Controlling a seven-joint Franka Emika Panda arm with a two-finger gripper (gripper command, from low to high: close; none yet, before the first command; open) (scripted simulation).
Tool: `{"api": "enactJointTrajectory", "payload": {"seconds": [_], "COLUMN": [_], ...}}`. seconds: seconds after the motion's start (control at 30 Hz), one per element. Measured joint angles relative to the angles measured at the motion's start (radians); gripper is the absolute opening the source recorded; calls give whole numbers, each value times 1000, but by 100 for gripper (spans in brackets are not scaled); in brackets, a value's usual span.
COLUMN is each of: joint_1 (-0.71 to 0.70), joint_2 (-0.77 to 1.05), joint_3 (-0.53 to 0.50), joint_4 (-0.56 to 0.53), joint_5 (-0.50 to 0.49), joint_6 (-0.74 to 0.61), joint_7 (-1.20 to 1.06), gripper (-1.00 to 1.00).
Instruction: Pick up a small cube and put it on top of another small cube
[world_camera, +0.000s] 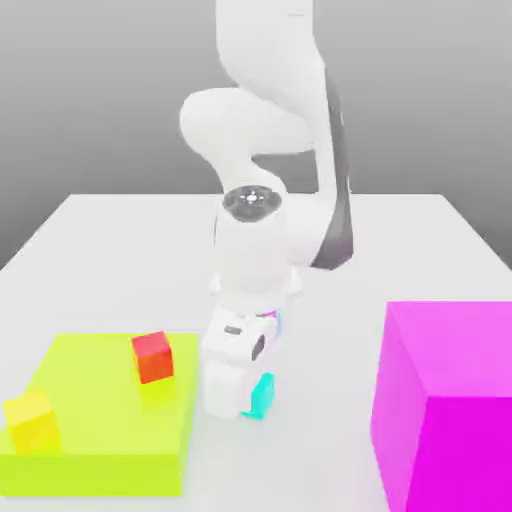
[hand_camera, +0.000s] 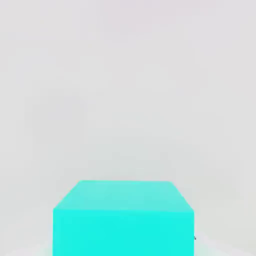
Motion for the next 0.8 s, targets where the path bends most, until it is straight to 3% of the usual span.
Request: {"api": "enactJointTrajectory", "payload": {"seconds": [0.27, 0.6, 0.67, 0.8], "joint_1": [-117, -321, -340, -338], "joint_2": [-239, -464, -455, -337], "joint_3": [-29, -64, -72, -83], "joint_4": [8, 76, 77, 56], "joint_5": [-169, -180, -171, -154], "joint_6": [-241, -533, -528, -390], "joint_7": [258, 576, 604, 601], "gripper": [-100, -100, -100, -100]}}
